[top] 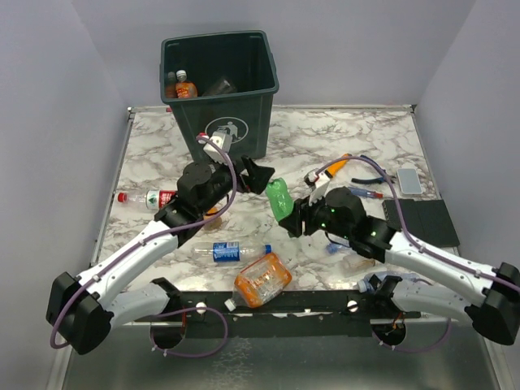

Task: Put the plastic bottles in the bin
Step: Pick up the plastic bottle at the center of the board.

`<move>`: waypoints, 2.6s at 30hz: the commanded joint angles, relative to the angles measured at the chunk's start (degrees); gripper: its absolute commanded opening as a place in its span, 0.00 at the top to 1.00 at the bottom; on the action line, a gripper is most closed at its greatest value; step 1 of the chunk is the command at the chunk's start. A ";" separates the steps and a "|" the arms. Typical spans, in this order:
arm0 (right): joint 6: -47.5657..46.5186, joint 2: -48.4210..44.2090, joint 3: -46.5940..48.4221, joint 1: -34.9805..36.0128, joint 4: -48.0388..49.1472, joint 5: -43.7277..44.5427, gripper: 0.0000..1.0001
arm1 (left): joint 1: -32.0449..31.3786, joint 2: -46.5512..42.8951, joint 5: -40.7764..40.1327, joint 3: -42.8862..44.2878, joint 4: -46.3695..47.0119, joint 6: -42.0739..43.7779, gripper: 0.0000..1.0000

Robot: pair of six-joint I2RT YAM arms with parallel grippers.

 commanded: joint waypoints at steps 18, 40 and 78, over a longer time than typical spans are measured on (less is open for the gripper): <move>-4.78 -9.56 -3.00 0.32 14.97 1.93 0.59 | -0.35 7.64 28.74 1.46 15.33 -17.06 0.16; -6.64 -10.95 -4.94 0.32 17.49 4.24 0.59 | -0.42 10.82 30.20 1.29 15.98 -21.02 0.40; 28.60 -13.58 15.60 -8.08 1.07 -9.62 0.00 | -19.60 -7.59 1.82 -11.71 14.23 93.96 1.00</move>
